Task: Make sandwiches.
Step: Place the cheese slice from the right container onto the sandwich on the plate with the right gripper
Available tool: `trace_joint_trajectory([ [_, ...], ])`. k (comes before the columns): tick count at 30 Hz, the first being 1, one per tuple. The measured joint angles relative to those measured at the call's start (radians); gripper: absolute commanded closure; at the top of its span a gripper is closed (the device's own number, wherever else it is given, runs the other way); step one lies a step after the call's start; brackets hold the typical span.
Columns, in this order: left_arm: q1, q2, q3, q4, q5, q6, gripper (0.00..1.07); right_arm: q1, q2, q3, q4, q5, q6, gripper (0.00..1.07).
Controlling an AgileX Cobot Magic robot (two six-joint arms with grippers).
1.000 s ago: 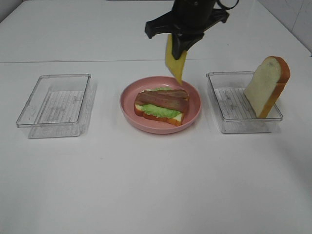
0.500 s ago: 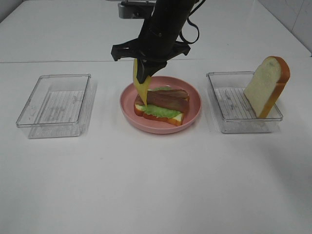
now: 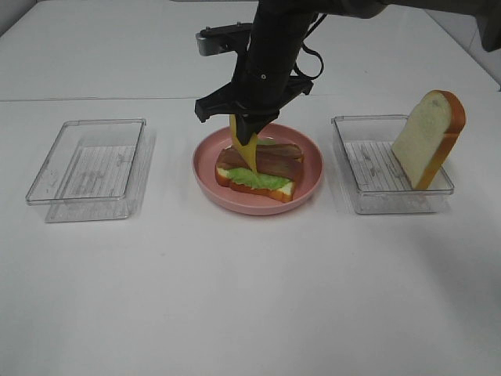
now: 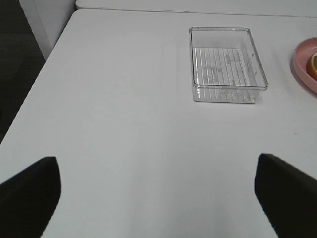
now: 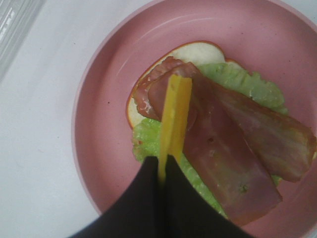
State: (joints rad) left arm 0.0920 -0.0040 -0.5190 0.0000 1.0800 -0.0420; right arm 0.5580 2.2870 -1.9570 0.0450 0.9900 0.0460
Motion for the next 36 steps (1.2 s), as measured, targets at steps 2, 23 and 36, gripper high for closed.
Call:
trace_joint_trajectory([
  [2, 0.000, 0.000, 0.000, 0.000, 0.000, 0.000, 0.06, 0.000, 0.006, 0.000, -0.006, 0.000, 0.002, 1.07],
  [23, 0.000, 0.000, 0.000, 0.000, 0.000, 0.000, 0.06, 0.000, 0.055, 0.000, -0.195, -0.009, 0.087, 0.84],
  [36, 0.000, 0.000, 0.000, 0.000, 0.000, 0.000, 0.06, 0.000, 0.065, 0.000, -0.297, -0.026, 0.088, 0.26],
])
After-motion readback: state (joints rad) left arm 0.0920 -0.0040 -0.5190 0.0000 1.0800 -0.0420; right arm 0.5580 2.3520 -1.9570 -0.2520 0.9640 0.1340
